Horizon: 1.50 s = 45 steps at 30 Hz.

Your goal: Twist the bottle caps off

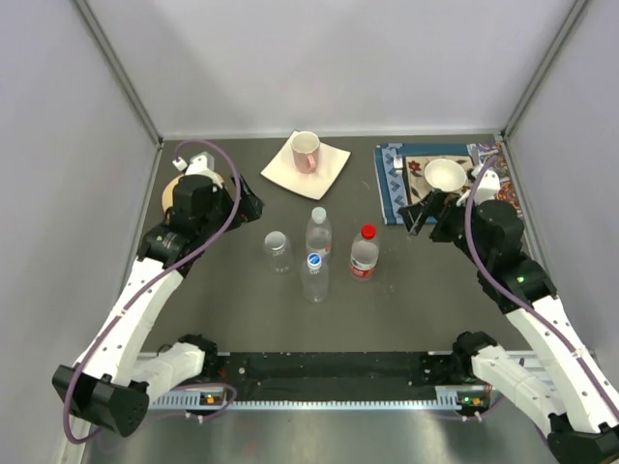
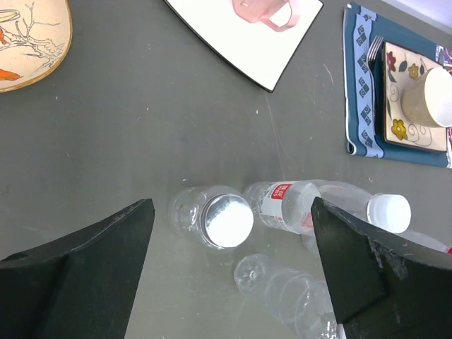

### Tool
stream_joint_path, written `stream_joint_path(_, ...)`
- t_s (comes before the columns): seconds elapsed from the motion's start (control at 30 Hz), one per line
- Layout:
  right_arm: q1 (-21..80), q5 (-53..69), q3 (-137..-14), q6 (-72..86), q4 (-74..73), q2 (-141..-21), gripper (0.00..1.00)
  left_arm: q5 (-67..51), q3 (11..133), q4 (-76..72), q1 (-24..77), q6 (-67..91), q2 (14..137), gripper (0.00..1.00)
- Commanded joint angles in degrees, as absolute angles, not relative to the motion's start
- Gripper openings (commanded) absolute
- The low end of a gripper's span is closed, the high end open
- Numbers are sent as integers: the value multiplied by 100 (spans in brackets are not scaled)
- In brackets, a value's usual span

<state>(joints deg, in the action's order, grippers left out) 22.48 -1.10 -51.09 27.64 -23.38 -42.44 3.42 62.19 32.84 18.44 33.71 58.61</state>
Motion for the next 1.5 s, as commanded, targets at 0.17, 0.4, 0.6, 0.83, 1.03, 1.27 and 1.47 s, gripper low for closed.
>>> stream_joint_path(0.17, 2854, -1155, -6166, 1803, -2925, -4429, 99, -245, 5898, 2822, 1819, 2927, 5555, 99)
stream_joint_path(0.4, 4096, -3578, -6970, 1449, -3315, -5423, 99, -62, 5836, 2900, 1819, 2918, 5511, 99)
stream_joint_path(0.6, 4104, -1706, -6486, 1511, -2698, -5282, 99, -53, 5424, 2541, 1819, 2900, 5134, 99)
stream_joint_path(0.83, 4183, -1011, -6337, 1845, -2523, -5590, 97, -53, 5265, 2443, 1828, 2874, 4966, 99)
stream_joint_path(1.03, 4473, -1054, -6328, 1819, -2479, -5870, 90, -105, 5212, 2417, 1828, 2883, 4992, 98)
stream_joint_path(1.27, 4509, -1011, -6039, 1934, -2444, -6038, 77, -53, 5124, 2356, 1828, 2830, 4861, 98)
stream_joint_path(1.47, 4544, -993, -5863, 1960, -2373, -6222, 73, -53, 5045, 2329, 1819, 2839, 4852, 98)
